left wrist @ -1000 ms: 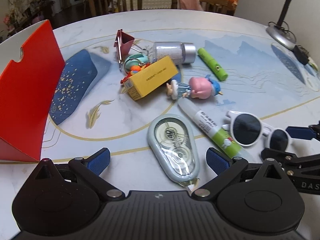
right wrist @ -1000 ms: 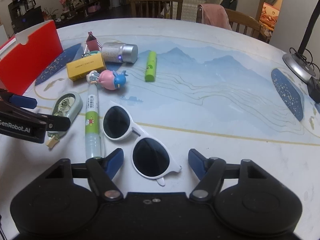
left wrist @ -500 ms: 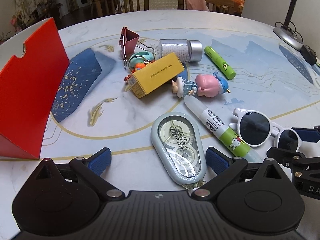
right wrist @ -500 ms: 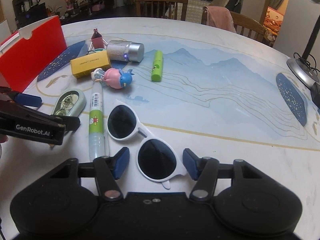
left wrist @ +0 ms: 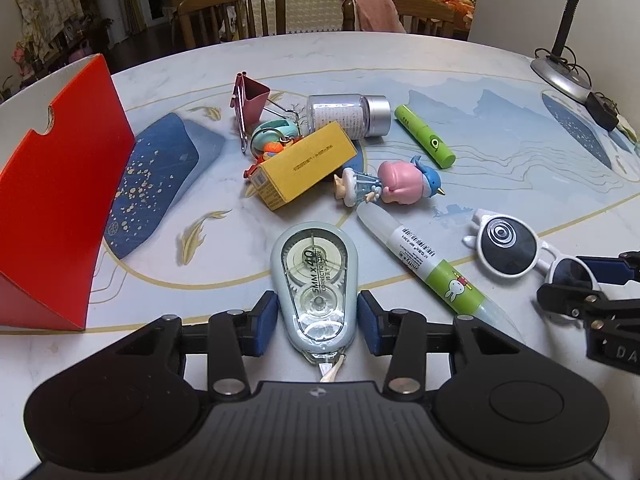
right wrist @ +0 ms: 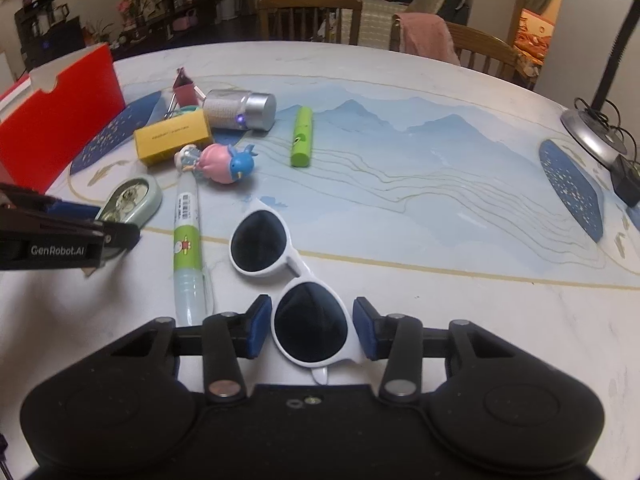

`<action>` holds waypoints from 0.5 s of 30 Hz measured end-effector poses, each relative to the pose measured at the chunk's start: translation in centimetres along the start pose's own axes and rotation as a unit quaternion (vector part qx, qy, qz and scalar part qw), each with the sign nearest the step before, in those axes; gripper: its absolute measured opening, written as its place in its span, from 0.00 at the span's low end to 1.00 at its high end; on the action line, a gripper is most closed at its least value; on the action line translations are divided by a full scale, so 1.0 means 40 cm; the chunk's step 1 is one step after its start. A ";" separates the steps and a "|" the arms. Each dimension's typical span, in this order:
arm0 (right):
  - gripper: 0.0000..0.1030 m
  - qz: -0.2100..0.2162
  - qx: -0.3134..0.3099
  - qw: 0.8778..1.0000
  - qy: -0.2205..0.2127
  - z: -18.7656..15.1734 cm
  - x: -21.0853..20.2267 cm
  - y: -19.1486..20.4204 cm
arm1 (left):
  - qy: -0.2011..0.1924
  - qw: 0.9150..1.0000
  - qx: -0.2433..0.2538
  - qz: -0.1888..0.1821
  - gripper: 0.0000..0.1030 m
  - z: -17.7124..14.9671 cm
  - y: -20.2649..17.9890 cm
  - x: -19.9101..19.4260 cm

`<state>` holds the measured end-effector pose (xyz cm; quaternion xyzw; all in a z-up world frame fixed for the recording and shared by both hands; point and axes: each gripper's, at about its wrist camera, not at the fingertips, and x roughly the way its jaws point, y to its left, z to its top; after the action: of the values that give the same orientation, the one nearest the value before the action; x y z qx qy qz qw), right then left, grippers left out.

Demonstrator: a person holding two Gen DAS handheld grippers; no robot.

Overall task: Organize rigid objects
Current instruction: 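Grasp the white sunglasses with the right gripper while the left gripper grasps the correction tape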

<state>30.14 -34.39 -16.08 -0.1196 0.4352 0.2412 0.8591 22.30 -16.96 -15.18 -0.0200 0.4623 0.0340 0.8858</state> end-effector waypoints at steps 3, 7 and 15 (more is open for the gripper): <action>0.42 0.001 0.016 1.000 -0.005 -0.001 -0.013 -0.009 | 0.002 1.000 -0.006 -0.004 0.42 -0.001 0.010 -0.007; 0.42 0.008 0.036 0.999 -0.013 -0.002 -0.039 -0.020 | 0.001 1.000 -0.013 -0.010 0.41 0.000 0.029 -0.021; 0.42 0.016 0.066 0.997 -0.033 -0.004 -0.093 -0.021 | -0.014 0.999 -0.020 -0.026 0.41 0.009 0.068 -0.069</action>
<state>28.61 -36.34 -13.16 -0.0475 0.4239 0.2298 0.8748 20.80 -14.34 -12.70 -0.0490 0.4484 0.0209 0.8922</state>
